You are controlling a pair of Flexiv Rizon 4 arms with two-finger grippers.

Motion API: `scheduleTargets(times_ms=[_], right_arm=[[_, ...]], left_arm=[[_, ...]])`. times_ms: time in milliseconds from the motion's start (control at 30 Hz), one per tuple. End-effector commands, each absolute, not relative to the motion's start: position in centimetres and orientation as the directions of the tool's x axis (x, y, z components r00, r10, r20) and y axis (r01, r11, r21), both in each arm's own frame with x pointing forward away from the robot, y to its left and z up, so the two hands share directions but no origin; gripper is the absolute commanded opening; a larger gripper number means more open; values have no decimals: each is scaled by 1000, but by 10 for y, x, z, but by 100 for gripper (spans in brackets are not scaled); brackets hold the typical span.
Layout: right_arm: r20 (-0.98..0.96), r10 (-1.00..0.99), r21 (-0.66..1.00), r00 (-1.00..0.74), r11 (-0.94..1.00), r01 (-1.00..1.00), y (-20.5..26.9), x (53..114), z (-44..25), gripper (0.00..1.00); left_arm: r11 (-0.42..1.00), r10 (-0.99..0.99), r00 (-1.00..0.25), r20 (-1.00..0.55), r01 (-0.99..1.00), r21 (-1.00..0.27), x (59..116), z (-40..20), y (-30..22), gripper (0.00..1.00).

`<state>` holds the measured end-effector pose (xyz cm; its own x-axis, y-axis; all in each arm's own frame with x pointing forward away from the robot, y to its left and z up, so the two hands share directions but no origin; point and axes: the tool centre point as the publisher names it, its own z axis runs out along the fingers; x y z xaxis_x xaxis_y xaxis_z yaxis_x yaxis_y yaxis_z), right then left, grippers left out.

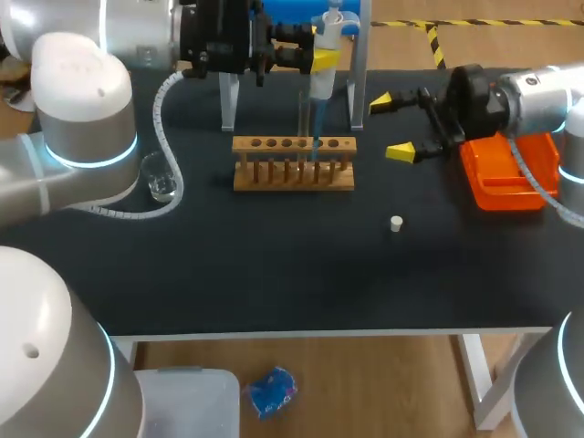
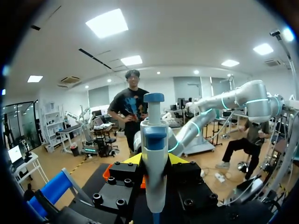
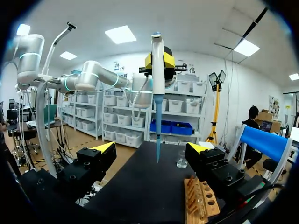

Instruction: Invert the test tube, pick up the pipette, mount the tip to pipette, aspirate from beaker and dispense into the tube, eject the tip, return the pipette, and cap with the stopper.

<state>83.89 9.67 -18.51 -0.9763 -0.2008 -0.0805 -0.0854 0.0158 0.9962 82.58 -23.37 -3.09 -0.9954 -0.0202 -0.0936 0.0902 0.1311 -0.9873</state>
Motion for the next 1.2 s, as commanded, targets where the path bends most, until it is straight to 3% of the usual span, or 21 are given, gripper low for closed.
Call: scheduleTargets(times_ms=[33, 400, 733, 1200], right_arm=[[-82, -185, 996, -979, 20, -87, 96, 834, -184, 100], [-73, -191, 996, -979, 27, -80, 97, 833, -187, 100], [-67, -160, 997, -985, 27, -73, 99, 816, -188, 100], [-39, -153, 999, -987, 2, -40, 132, 823, -165, 100]], left_arm=[[130, -28, -995, -95, 91, -987, 823, -31, -233, 0], [130, -28, -995, -95, 91, -987, 823, -31, -233, 0], [117, -65, -993, -95, 87, -989, 815, -70, -226, 0], [125, -103, -990, -95, 82, -989, 814, -103, -231, 0]])
